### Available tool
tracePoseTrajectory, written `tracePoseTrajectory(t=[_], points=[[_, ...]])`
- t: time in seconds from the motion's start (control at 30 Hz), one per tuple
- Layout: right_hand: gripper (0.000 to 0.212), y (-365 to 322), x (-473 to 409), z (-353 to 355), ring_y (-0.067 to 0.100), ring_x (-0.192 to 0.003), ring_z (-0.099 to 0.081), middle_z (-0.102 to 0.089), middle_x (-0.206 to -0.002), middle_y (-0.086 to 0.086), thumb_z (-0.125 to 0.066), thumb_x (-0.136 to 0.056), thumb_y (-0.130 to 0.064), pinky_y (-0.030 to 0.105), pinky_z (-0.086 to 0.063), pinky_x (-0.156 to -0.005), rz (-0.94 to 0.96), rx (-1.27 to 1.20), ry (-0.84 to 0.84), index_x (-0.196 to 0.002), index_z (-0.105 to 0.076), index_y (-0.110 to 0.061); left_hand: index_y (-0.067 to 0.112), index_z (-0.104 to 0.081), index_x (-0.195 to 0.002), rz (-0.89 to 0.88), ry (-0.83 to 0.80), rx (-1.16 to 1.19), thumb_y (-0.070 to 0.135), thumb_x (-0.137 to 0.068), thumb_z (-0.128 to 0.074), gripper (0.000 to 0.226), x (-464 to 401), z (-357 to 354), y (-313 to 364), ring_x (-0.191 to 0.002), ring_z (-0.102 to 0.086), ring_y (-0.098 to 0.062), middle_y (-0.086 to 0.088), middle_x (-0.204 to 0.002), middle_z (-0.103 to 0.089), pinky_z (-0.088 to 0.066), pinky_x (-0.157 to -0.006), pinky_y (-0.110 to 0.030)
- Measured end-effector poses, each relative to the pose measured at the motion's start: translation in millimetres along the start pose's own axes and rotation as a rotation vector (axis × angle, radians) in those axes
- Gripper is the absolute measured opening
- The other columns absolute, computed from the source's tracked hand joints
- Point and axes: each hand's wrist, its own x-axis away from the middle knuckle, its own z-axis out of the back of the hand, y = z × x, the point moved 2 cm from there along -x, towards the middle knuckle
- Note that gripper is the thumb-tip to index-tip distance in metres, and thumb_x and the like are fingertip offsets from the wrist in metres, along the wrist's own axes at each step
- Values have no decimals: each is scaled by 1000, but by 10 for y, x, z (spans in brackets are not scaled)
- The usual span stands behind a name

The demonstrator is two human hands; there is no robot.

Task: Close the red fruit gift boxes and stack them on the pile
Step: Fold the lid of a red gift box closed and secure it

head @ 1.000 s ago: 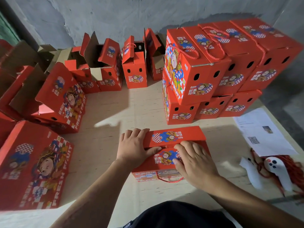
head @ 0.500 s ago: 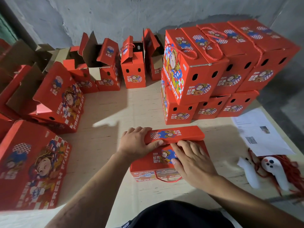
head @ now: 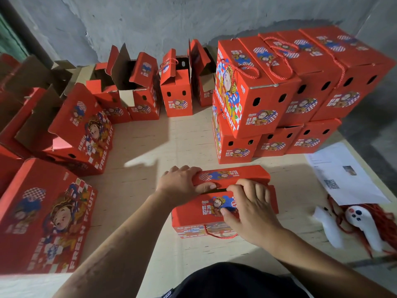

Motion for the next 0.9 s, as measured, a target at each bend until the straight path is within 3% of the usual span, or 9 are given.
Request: tracePoseTrajectory(t=[0.23,0.3,0.37,0.43,0.53,0.6,0.67,0.77,0.9], points=[[56,-39,99,49,25,-118,-53,-54,-131,-1,-56,-88,-59,46,-41,-105,39,-7,53,-129,-53,-21,44,-21,-162,-47,-269,-113,98,-68,16,115,-55,-73,-36,-152,-22,-36,1,-168,-24,-22,-122,-57],[58,-19,113,45,27,-123,-53,-54,-135,0,-57,-90,-57,48,-39,-111,77,3,57,-134,-54,-19,42,-22,-162,-37,-285,-63,87,-88,-2,89,-78,-96,-57,-153,-18,-36,1,-169,-21,-18,-123,-57],[61,-2,124,28,27,-129,-52,-54,-138,2,-60,-92,-55,50,-36,-117,104,13,67,-139,-53,-16,42,-26,-162,-1,-242,95,87,-89,-11,87,-56,-65,-71,-153,-18,-32,5,-168,-25,-14,-125,-52],[64,-3,151,2,29,-134,-50,-52,-141,5,-62,-91,-52,52,-30,-120,113,1,95,-142,-51,-15,35,-38,-159,15,-77,281,79,-96,-26,78,-6,-18,-84,-152,-26,-28,4,-164,-36,-12,-126,-47],[65,2,241,-35,33,-136,-49,-50,-144,8,-63,-88,-47,52,-23,-121,160,-36,195,-144,-47,-18,30,-59,-143,-88,264,475,66,-99,-42,60,135,35,-110,-137,-49,-18,7,-146,-59,-32,-115,-33],[64,29,308,-48,32,-136,-47,-48,-144,8,-62,-86,-46,51,-21,-119,200,-32,265,-143,-47,-20,35,-67,-132,-84,212,818,60,-97,-52,46,232,18,-155,-122,-61,-7,16,-129,-69,-44,-101,-24],[63,52,356,-61,32,-135,-46,-47,-144,8,-63,-85,-45,51,-22,-118,235,-16,312,-142,-49,-21,33,-70,-128,-71,60,948,40,-102,-60,29,231,-48,-217,-117,-65,-3,16,-124,-72,-49,-102,-25],[65,80,368,-62,32,-138,-45,-50,-146,9,-64,-86,-46,49,-19,-123,272,6,308,-144,-50,-20,30,-63,-138,-68,-68,742,17,-104,-62,36,109,-72,-280,-126,-60,-13,5,-138,-64,-45,-115,-42],[65,117,216,-8,28,-144,-42,-49,-149,3,-59,-93,-49,48,-16,-127,246,12,139,-151,-46,-22,33,-48,-154,-56,-186,414,34,-99,-71,60,-84,-25,-338,-137,-53,-25,-2,-151,-54,-42,-116,-48]])
